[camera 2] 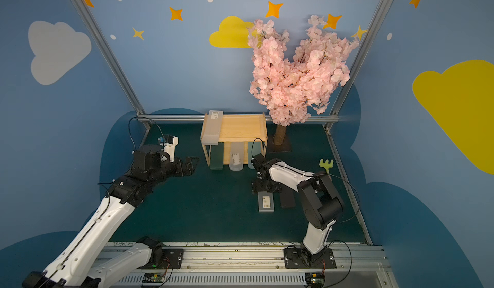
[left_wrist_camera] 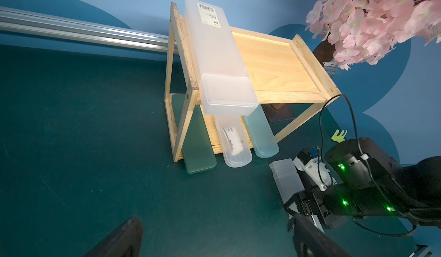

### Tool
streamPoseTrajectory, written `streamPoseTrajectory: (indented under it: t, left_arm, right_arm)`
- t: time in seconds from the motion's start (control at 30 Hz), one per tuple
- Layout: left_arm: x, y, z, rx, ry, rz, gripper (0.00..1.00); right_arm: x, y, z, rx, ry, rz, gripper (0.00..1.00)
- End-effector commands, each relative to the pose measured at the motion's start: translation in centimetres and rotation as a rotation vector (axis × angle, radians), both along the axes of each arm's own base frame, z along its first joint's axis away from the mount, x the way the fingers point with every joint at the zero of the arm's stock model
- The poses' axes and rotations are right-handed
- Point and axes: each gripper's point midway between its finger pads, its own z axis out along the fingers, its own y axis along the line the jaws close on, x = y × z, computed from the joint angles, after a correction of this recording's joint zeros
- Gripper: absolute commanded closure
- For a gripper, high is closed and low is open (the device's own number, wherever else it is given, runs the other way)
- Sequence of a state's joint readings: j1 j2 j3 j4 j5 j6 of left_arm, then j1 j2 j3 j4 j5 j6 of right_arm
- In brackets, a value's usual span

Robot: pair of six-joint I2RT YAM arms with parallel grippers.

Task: Remove the pencil cases from the shelf
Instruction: Move the pencil case to the center of the board, then pick up the pencil case from the shelf.

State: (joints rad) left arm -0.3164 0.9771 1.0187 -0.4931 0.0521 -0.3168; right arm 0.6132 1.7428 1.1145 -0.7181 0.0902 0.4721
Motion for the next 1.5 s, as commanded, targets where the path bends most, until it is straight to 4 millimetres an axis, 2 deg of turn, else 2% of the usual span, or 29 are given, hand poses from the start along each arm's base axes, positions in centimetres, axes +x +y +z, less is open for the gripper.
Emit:
streamPoseTrajectory:
  t: [0.0, 0.2, 0.3, 0.4, 0.5, 0.57, 0.63, 0.73, 0.87, 0.97, 1.1, 1.47]
  left_arm:
    - [0.0, -0.1, 1.0, 0.009, -0.023, -0.009, 0.0]
    - [0.1, 0.1, 2.0, 0.007, -0.043, 0.001, 0.0]
    - [0.5, 0.4, 2.8, 0.027, -0.047, 0.014, 0.0]
    - [1.3, 0.6, 4.1, 0.059, -0.044, 0.029, 0.0]
    - [2.8, -0.1, 6.7, 0.064, -0.082, 0.011, 0.0]
    - [4.7, -0.8, 7.8, 0.077, -0.084, 0.009, 0.0]
    - [7.1, -1.9, 8.7, 0.113, -0.061, -0.013, 0.0]
    - [11.0, -3.7, 8.6, 0.23, -0.006, -0.031, 0.0]
    - [15.8, -5.2, 8.2, 0.341, 0.057, -0.037, 0.0]
    - [18.3, -6.3, 6.4, 0.412, 0.105, -0.044, 0.0]
    - [19.9, -7.1, 3.8, 0.415, 0.133, -0.031, 0.0]
    - [21.5, -7.7, 1.0, 0.437, 0.17, 0.012, 0.0]
  right_arm:
    - [0.6, 0.4, 4.3, 0.039, -0.105, 0.013, 0.02]
    - [0.2, 1.0, 13.7, 0.103, -0.279, 0.079, 0.02]
    - [0.1, 1.3, 18.2, 0.191, -0.376, 0.08, 0.02]
    - [0.9, 2.5, 22.9, 0.313, -0.541, 0.109, 0.02]
    - [1.5, 2.8, 27.5, 0.379, -0.646, 0.106, 0.02]
    - [1.5, 2.8, 29.8, 0.406, -0.682, 0.108, 0.02]
    - [1.1, 3.0, 31.0, 0.448, -0.705, 0.111, 0.02]
    - [0.7, 2.5, 31.1, 0.452, -0.718, 0.105, 0.02]
    - [0.0, 1.4, 28.8, 0.425, -0.681, 0.083, 0.02]
    - [-0.3, 0.8, 27.2, 0.41, -0.652, 0.071, 0.02]
    - [-0.3, 0.5, 25.8, 0.41, -0.629, 0.069, 0.02]
    - [0.4, -0.2, 23.6, 0.421, -0.566, 0.057, 0.02]
